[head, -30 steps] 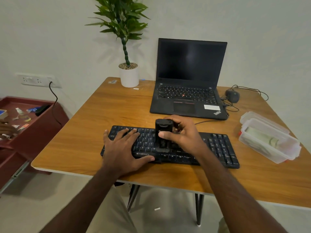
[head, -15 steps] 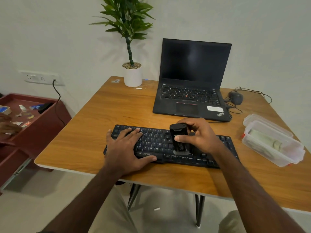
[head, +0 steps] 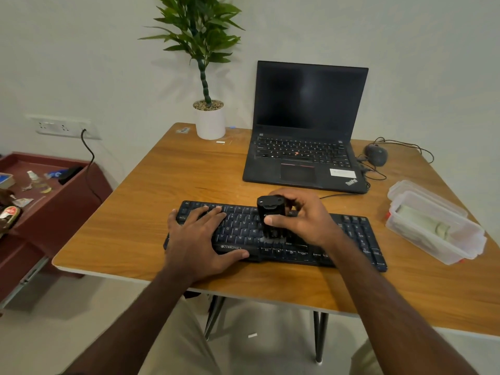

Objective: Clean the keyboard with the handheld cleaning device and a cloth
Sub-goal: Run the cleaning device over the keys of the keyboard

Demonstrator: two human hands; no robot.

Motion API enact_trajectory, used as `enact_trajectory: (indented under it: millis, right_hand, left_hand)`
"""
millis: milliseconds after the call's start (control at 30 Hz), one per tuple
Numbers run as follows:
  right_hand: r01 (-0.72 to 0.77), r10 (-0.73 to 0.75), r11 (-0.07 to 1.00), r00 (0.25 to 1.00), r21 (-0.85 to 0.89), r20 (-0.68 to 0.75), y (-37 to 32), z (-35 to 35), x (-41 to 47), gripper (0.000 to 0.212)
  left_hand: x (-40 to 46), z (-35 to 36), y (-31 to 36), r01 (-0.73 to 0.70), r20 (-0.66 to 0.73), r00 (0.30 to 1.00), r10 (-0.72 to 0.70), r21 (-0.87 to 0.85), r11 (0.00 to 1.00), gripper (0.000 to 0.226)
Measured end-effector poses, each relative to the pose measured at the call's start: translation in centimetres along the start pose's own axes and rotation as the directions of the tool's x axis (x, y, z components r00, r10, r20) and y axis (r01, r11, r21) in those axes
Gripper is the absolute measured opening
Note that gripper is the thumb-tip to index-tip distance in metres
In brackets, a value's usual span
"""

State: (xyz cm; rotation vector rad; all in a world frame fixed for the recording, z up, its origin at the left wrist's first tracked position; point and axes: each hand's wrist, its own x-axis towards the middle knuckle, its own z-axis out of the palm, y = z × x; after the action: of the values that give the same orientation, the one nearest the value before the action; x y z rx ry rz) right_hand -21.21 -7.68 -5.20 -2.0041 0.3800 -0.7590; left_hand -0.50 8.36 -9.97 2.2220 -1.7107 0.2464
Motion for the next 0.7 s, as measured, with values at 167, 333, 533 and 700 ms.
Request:
enact_trajectory:
  millis: [167,333,533,700]
  right_hand:
    - [-0.036,0.036,0.999,0.999,-0.01,0.012,0.7,-3.3,-1.3,0.03]
    - [0.04,-0.026,0.992,0.993,0.119,-0.115,0.3,-2.0,-0.9,0.035]
    - [0.001,0.001,0.999,0.999,0.047,-0.047,0.4,-0.6,-1.3,0.032]
    - [-0.071,0.071,0.997,0.996,0.007,-0.047,0.7,-5.1,-4.1,0.032]
  left_hand:
    - [0.1,0.0,0.0,0.002,-0.001,1.0,-0.002,-0.003,1.0,0.107]
    - [0.0,0.1,0.0,0.002,0.0,1.0,-0.002,-0.01,1.0,0.107]
    - [0.0,-0.1,0.1,0.005,0.006,1.0,-0.005,-0.003,1.0,0.107]
    - [0.0,-0.2,0.1,0.004,0.004,1.0,-0.004,-0.011,1.0,0.108]
